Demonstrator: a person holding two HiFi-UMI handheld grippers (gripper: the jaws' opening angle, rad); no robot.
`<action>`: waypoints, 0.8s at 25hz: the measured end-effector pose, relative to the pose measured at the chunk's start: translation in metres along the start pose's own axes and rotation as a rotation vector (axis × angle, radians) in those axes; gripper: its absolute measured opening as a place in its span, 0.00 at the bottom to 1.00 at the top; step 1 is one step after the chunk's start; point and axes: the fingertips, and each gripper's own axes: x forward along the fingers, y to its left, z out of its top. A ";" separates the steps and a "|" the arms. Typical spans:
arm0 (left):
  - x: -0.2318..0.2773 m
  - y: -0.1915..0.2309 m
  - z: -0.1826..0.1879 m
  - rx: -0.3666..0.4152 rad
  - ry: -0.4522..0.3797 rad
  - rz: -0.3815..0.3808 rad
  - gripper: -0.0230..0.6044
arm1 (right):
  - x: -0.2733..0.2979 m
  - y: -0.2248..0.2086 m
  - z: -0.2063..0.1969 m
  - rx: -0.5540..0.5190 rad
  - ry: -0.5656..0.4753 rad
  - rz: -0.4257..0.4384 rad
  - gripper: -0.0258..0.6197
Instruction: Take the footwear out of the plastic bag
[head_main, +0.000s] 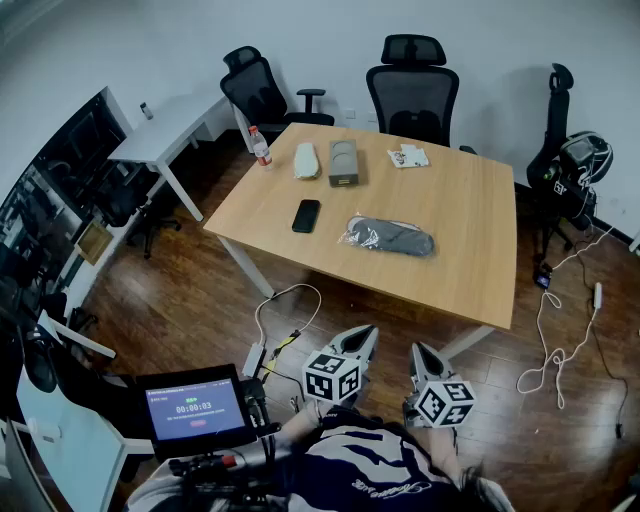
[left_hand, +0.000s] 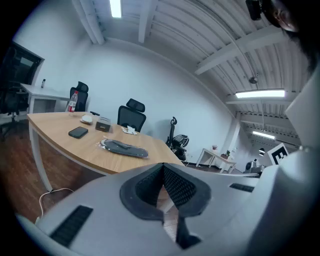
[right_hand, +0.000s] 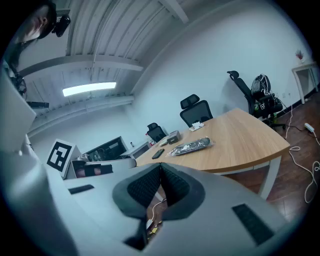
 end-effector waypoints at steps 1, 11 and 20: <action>-0.004 -0.002 -0.002 -0.010 0.007 0.003 0.04 | -0.004 -0.001 -0.001 0.005 0.004 -0.006 0.03; 0.027 0.019 -0.005 -0.047 0.018 0.054 0.04 | 0.014 -0.050 -0.004 0.045 0.034 -0.029 0.02; 0.086 0.102 0.024 -0.103 0.028 0.104 0.04 | 0.081 -0.088 0.024 0.064 0.043 -0.061 0.02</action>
